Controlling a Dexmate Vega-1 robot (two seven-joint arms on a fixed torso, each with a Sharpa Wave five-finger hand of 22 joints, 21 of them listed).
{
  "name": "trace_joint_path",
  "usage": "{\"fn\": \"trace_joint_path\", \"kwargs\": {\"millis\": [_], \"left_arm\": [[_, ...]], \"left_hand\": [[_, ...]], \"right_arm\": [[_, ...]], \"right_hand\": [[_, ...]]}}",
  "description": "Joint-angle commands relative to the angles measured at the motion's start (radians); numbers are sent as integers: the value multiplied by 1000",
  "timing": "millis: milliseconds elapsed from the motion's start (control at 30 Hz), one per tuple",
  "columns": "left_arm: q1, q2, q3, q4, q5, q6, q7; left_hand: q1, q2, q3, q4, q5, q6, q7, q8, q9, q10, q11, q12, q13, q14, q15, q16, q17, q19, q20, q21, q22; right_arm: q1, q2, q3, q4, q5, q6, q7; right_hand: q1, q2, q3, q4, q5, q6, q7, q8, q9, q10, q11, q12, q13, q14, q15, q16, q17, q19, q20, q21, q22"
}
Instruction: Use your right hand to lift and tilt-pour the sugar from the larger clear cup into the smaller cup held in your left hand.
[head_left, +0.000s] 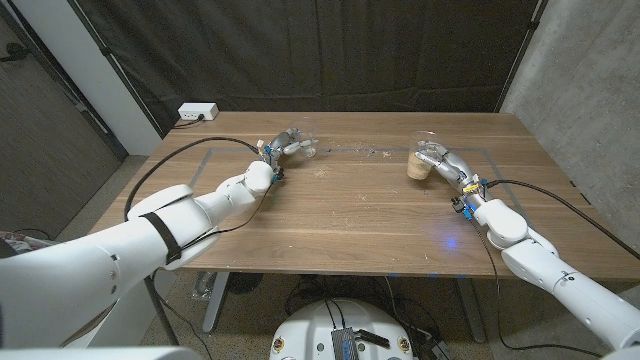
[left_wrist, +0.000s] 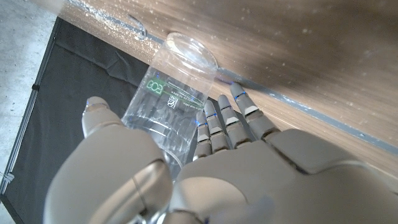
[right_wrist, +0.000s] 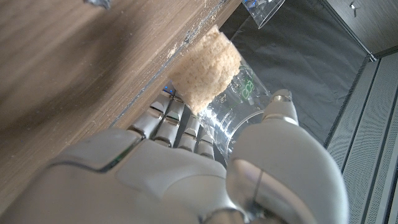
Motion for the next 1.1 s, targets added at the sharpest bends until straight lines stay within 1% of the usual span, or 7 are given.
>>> {"fn": "trace_joint_path", "kwargs": {"millis": [33, 300, 467, 667, 867, 1033, 1100], "left_arm": [[-4, -9, -28, -37, -64, 125, -88], [-42, -48, -44, -37, -136, 320, -178], [-56, -64, -41, -37, -150, 367, -199], [-31, -59, -33, -37, -122, 218, -160], [-2, -55, -41, -37, -100, 82, -114], [20, -57, -42, -37, -79, 11, -67], [29, -56, -40, -37, -70, -17, -47]], "left_hand": [[9, 4, -5, -5, 8, 1, 2, 3, 2, 8, 4, 6, 5, 8, -20, 1, 2, 14, 2, 8, 2], [12, 6, -9, -4, 11, -6, -1, -1, 2, 1, 2, 2, 2, 8, -23, -4, -1, 17, 6, 7, 1], [14, 8, -11, -3, 12, 0, -3, 2, 1, 7, 6, 3, -1, 12, -23, -7, -3, 21, 8, 8, 0], [21, 13, -16, -1, 15, 29, -7, 11, -3, 31, 3, 9, -7, 36, -29, -6, -9, 33, 2, 9, -2], [42, 32, -19, 2, 23, 105, -18, 34, -16, 98, -23, 27, -20, 104, -57, 4, -18, 69, -16, 18, -2], [72, 55, -18, 1, 29, 171, -32, 53, -28, 173, -47, 51, -31, 183, -88, 20, -21, 111, -27, 31, -1], [83, 62, -18, -1, 30, 194, -34, 61, -32, 189, -52, 58, -31, 194, -90, 19, -21, 123, -30, 35, 0]], "right_arm": [[3, 1, -4, 3, -1, -4, 1], [-1, -1, -4, 18, -3, 16, 3], [-11, -3, 1, 18, -6, 26, -5], [-21, -9, 8, 20, -5, 42, -7], [-27, -13, 13, 25, 0, 53, -1], [-31, -17, 15, 29, 3, 61, 6], [-35, -18, 16, 28, 5, 62, 8]], "right_hand": [[1, 5, -1, 4, -1, 8, -1, 8, 2, 7, 4, 6, 5, 9, -178, -3, 3, -1, -21, 10, 2], [1, 5, -1, 5, -2, 11, -1, 9, 1, 8, 3, 8, 8, 10, -179, -5, 5, -2, -21, 10, 2], [1, 5, -2, 5, -2, 13, 0, 10, 1, 9, 2, 10, 10, 12, -179, -7, 6, -2, -21, 10, 3], [0, 5, -2, 5, -2, 15, -1, 10, 1, 10, 0, 11, 13, 13, -179, -9, 7, -2, -21, 11, 3], [0, 5, -2, 5, -3, 15, -1, 9, 0, 9, 2, 12, 14, 14, -179, -11, 8, -3, -22, 11, 3], [-1, 6, -2, 6, -3, 17, -2, 10, 0, 8, 3, 13, 16, 14, -178, -13, 9, -2, -21, 11, 3], [-1, 6, -2, 5, -3, 18, -1, 10, 0, 8, 3, 13, 17, 15, -179, -13, 9, -3, -21, 11, 3]]}}
